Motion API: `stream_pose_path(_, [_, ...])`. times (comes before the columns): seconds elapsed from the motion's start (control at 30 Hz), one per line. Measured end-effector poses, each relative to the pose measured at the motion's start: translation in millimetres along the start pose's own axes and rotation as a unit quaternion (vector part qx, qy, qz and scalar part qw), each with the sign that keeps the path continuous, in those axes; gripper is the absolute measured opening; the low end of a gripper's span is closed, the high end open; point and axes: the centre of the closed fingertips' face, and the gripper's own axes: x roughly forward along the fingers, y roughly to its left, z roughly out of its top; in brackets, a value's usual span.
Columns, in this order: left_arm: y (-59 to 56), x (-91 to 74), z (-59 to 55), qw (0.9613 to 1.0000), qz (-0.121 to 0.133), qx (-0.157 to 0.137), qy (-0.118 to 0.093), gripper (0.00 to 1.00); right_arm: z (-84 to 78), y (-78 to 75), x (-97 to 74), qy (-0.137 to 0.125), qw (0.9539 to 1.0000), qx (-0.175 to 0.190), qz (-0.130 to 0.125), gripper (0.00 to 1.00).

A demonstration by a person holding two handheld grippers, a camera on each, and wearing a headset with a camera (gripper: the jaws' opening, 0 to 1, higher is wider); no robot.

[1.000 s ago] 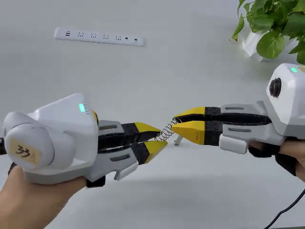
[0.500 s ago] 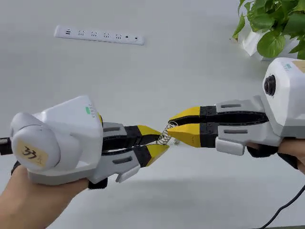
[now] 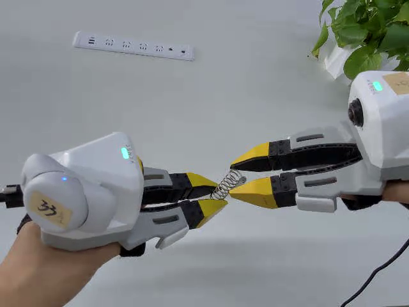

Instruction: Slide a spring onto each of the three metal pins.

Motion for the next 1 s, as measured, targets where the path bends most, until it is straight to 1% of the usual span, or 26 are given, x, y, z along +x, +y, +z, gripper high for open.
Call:
stream_pose_path(0.07, [-0.2,0.6,-1.0,1.0000,0.000,0.002,0.003,0.07,-0.3,1.1,1.3,0.030,0.9990,-0.031,0.010,0.23])
stream_pose_path(0.1, [0.0,1.0,-2.1,1.0000,0.001,0.002,0.006,0.07,0.2,2.5,2.8,0.048,0.9973,-0.053,0.019,0.24])
stream_pose_path(0.13, [0.1,1.3,-3.0,1.0000,0.002,0.002,0.008,0.07,-0.3,3.8,3.9,0.061,0.9955,-0.068,0.027,0.26])
stream_pose_path(0.17, [0.3,1.6,-4.1,0.9999,0.002,0.003,0.011,0.07,-1.3,4.4,5.6,0.081,0.9925,-0.085,0.034,0.27])
stream_pose_path(0.23, [0.0,1.9,-4.9,0.9999,0.001,0.002,0.013,0.07,-5.5,3.7,7.4,0.103,0.9876,-0.109,0.047,0.27])
stream_pose_path(0.27, [-0.1,2.2,-5.5,0.9999,0.000,0.002,0.014,0.07,-6.6,3.5,9.5,0.115,0.9843,-0.123,0.055,0.26])
stream_pose_path(0.37, [-0.3,3.2,-5.5,0.9999,-0.001,0.004,0.017,0.06,-7.3,9.2,15.0,0.138,0.9768,-0.143,0.079,0.23])
stream_pose_path(0.43, [-0.5,4.2,-4.8,0.9998,-0.003,0.005,0.017,0.06,-8.6,9.1,17.4,0.153,0.9715,-0.157,0.090,0.21])
stream_pose_path(0.5, [-0.8,5.0,-4.2,0.9998,-0.005,0.007,0.016,0.06,-10.3,7.0,18.6,0.165,0.9681,-0.161,0.097,0.19])
stream_pose_path(0.57, [-1.1,5.4,-3.4,0.9998,-0.006,0.007,0.015,0.06,-10.7,5.6,19.2,0.173,0.9657,-0.166,0.100,0.17])
stream_pose_path(0.6, [-1.0,5.6,-3.1,0.9998,-0.007,0.007,0.015,0.06,-11.8,5.2,19.1,0.179,0.9634,-0.170,0.105,0.16])
stream_pose_path(0.7, [-0.7,5.8,-2.8,0.9999,-0.007,0.007,0.014,0.06,-13.4,6.3,19.4,0.188,0.9604,-0.171,0.114,0.13])
stream_pose_path(0.73, [-0.5,5.8,-3.0,0.9999,-0.007,0.007,0.014,0.06,-15.3,5.4,18.9,0.194,0.9584,-0.174,0.117,0.13])
stream_pose_path(0.9, [-0.6,5.8,-4.2,0.9998,-0.008,0.006,0.014,0.06,-20.4,4.8,18.4,0.207,0.9535,-0.178,0.128,0.10])
stream_pose_path(1.0, [-0.9,5.8,-3.8,0.9999,-0.009,0.006,0.013,0.06,-23.2,4.5,18.6,0.213,0.9515,-0.180,0.131,0.09])
